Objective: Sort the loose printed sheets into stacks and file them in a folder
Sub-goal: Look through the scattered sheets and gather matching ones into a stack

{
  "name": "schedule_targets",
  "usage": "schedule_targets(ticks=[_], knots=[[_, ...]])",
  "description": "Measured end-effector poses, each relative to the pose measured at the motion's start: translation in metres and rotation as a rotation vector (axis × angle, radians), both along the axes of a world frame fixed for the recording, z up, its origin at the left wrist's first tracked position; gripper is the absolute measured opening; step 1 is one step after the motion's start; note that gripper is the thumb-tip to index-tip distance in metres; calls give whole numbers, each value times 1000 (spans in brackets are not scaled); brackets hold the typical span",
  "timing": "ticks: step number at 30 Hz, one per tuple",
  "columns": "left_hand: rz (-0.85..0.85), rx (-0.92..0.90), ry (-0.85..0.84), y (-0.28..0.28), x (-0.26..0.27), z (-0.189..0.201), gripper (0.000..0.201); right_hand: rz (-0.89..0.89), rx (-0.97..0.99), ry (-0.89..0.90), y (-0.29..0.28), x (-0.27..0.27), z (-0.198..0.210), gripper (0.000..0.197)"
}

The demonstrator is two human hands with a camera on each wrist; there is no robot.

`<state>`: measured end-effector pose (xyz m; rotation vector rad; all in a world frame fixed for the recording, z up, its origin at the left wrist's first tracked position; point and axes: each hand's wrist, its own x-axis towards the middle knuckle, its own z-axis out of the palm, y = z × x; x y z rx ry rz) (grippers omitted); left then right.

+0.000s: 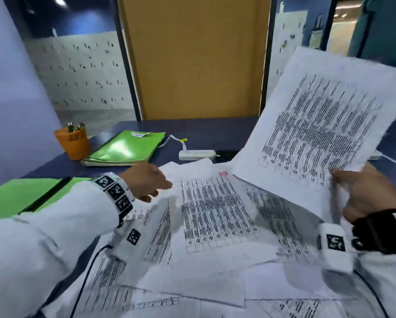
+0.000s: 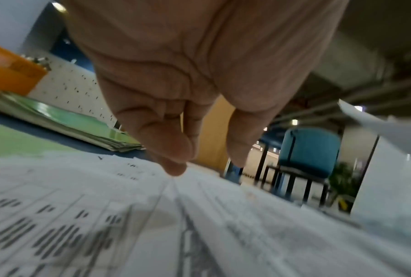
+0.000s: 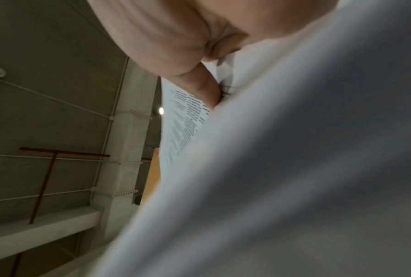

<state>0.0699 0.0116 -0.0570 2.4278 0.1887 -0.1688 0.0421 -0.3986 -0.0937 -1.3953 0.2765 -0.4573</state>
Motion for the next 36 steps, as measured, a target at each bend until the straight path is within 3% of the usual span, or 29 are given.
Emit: schedule_targets(ticks=[3, 7, 12, 15, 22, 26, 29, 32, 36], knots=[[-88, 336, 99, -19, 5, -5, 51, -23, 26, 46, -13, 10, -18, 49], [-164, 591, 92, -44, -2, -14, 41, -96, 50, 113, -24, 23, -39, 37], [-136, 744, 248, -48, 7, -34, 68, -149, 59, 131, -23, 22, -42, 31], [-72, 703, 157, -46, 12, -38, 62, -141, 61, 154, -22, 20, -39, 31], [98, 333, 97, -12, 19, -31, 57, -87, 61, 110, -13, 14, -33, 18], [80, 45, 58, 15, 27, -32, 80, -62, 62, 89, -8, 16, -37, 27], [74, -229, 98, 24, 17, -31, 82, -23, 50, 99, -9, 17, -39, 30], [39, -485, 57, 7, -20, -14, 74, 89, 110, 77, 4, 11, -32, 31], [-67, -819, -12, -6, -40, 3, 46, 345, 81, 70, 37, -3, -21, 28]])
